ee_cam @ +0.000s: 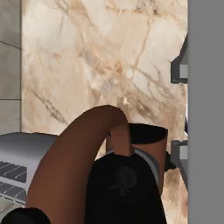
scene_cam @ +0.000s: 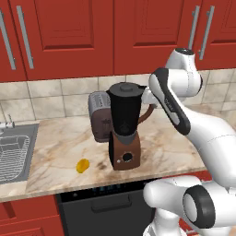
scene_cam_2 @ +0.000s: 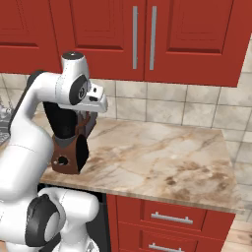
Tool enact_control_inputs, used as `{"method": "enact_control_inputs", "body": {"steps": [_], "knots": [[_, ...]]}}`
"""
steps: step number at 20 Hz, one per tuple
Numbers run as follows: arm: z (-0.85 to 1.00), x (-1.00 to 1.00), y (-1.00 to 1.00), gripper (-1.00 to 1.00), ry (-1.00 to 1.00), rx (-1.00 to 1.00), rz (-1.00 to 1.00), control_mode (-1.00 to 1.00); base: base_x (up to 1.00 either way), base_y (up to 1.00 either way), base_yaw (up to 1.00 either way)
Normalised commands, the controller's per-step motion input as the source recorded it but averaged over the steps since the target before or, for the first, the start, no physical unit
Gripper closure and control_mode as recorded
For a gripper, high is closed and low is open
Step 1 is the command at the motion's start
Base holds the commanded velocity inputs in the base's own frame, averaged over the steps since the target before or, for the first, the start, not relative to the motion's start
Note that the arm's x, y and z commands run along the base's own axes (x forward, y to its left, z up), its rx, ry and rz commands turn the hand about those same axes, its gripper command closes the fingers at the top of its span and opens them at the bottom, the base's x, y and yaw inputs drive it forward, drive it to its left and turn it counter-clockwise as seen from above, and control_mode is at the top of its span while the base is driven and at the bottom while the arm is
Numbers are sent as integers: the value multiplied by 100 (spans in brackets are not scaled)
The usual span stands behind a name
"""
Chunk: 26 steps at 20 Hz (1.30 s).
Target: Open the blender lid, put the mango in the blender, close the lid, and start the blender.
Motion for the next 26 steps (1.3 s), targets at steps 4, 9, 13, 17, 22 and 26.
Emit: {"method": "enact_control_inputs", "body": {"steps": [4, 9, 13, 17, 22, 26], "knots": [[0, -26, 1, -100, -6, 0, 0, -100, 0, 0, 0], [69, -67, 6, -100, -33, 1, -1, -100, 0, 0, 0], [100, -40, 28, -100, -35, 0, -2, -100, 0, 0, 0], [86, -1, 75, -100, -13, -5, 0, -100, 0, 0, 0], [13, 32, 79, -100, 0, 0, 0, -100, 0, 0, 0], [-13, 49, 35, -100, 4, 0, 3, -100, 0, 0, 0]]}}
